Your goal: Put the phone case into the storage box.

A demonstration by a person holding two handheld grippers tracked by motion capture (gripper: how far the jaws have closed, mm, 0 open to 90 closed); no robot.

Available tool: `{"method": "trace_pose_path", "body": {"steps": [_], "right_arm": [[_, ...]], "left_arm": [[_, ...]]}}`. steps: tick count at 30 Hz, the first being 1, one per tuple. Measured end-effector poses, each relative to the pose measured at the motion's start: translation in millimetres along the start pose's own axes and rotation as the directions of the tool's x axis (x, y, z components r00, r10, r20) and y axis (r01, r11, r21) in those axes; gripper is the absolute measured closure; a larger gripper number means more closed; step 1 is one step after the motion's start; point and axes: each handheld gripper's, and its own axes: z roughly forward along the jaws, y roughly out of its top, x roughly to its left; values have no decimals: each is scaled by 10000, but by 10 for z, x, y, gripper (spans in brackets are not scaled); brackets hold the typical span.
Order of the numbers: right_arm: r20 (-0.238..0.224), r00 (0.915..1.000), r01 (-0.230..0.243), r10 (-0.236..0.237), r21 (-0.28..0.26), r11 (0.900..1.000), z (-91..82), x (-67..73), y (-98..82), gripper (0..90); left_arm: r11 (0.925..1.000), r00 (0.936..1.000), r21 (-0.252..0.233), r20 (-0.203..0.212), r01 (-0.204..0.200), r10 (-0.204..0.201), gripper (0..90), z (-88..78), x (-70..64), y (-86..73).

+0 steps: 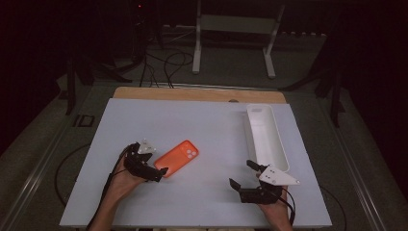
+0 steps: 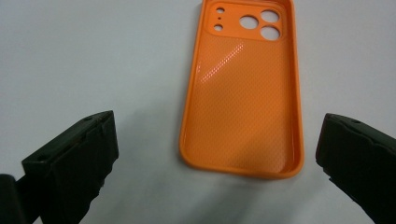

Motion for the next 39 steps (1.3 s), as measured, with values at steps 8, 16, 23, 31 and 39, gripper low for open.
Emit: {"method": "trace_pose_path", "body": {"steps": [8, 16, 23, 31, 39], "right_arm": [[-5, 10000, 5, -5, 24, 10000, 6, 4, 0, 109], [-15, 10000, 0, 0, 41, 10000, 8, 7, 0, 109], [-12, 10000, 16, -16, 34, 10000, 7, 3, -1, 109], [-19, 10000, 13, -13, 42, 10000, 9, 6, -1, 109], [-12, 10000, 25, -25, 43, 10000, 8, 2, -2, 109]], "left_arm": [[9997, 9998, 201, 121, -170, 168, 0, 73, -21, 26], [9985, 9989, 367, 253, -408, 399, 0, 156, -62, 73], [9968, 9979, 554, 342, -574, 555, 0, 222, -87, 89], [9938, 9967, 861, 471, -699, 660, 4, 301, -101, 84], [9906, 9962, 1158, 558, -728, 667, 31, 371, -85, 63]]}}
